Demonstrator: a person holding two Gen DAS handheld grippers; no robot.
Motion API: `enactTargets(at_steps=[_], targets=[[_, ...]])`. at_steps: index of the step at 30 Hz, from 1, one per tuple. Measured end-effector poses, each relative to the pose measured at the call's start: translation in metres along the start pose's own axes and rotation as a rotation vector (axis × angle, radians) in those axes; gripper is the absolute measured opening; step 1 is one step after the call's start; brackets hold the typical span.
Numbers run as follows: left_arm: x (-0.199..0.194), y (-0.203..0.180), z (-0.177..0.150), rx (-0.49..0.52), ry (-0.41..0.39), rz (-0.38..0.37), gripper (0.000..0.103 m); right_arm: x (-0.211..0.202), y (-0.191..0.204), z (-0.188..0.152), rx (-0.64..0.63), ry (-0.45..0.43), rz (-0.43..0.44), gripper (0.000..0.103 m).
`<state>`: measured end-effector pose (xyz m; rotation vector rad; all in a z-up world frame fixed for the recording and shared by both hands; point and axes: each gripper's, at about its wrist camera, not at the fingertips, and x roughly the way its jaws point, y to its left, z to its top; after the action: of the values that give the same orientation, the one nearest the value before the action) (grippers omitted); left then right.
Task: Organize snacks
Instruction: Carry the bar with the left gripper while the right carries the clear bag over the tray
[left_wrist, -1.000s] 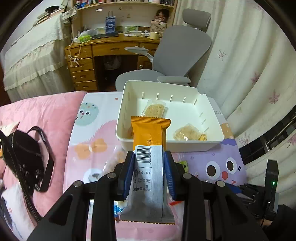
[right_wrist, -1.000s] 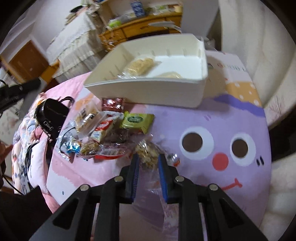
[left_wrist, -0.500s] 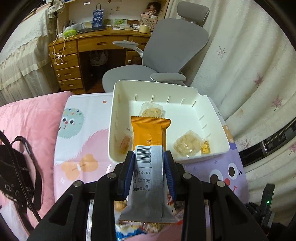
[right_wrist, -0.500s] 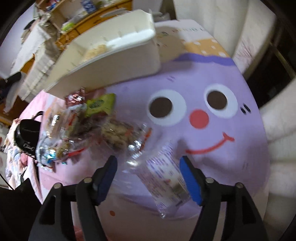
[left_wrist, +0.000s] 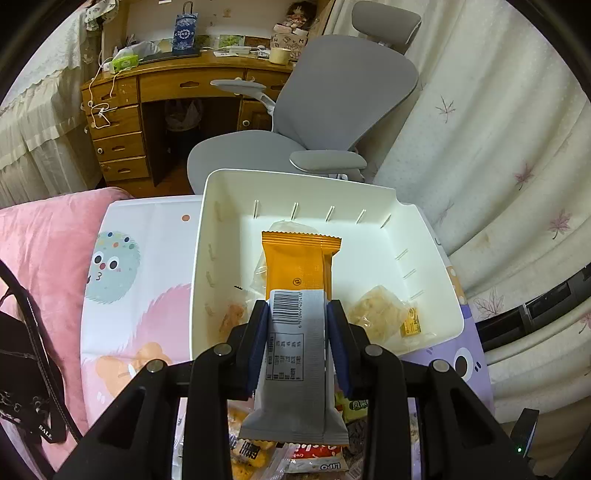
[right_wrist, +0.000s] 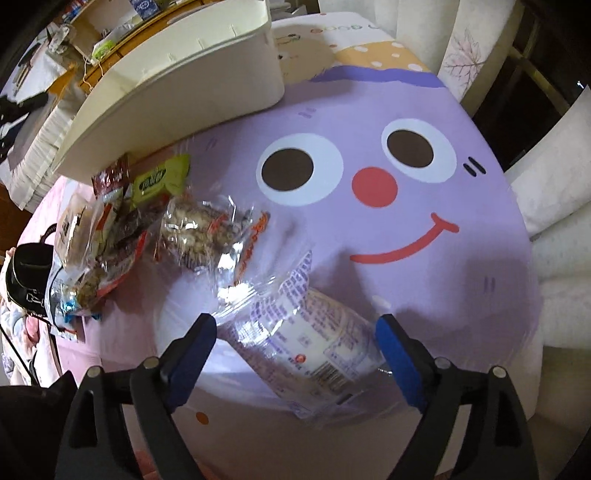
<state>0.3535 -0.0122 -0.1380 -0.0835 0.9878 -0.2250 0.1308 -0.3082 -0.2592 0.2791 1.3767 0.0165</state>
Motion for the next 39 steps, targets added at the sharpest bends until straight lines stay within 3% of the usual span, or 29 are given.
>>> enactTargets(at_steps=[4,11,12,14,23,33,39], targets=[[0.003,-0.002,0.0,-0.006,0.01,-0.005,0.03,0.004,0.004,0.001,-0.027,0.04,-0.015,0.094],[0.011,-0.004,0.003,-0.003,0.021,-0.015,0.03,0.007,0.014,-0.002,-0.089,0.091,-0.055,0.091],[0.012,-0.004,0.003,-0.004,0.023,-0.015,0.03,0.008,0.016,-0.002,-0.091,0.1,-0.05,0.09],[0.014,-0.004,0.004,-0.006,0.024,-0.017,0.03,0.012,0.019,-0.002,-0.084,0.124,-0.012,0.072],[0.023,-0.005,0.004,-0.008,0.04,-0.027,0.031,0.01,0.029,-0.01,-0.085,0.141,-0.023,0.049],[0.027,-0.003,0.005,-0.012,0.049,-0.037,0.031,-0.006,0.025,0.002,-0.047,0.15,-0.027,0.046],[0.029,0.0,0.005,-0.013,0.051,-0.038,0.031,-0.037,0.025,0.029,-0.027,0.091,-0.015,0.046]])
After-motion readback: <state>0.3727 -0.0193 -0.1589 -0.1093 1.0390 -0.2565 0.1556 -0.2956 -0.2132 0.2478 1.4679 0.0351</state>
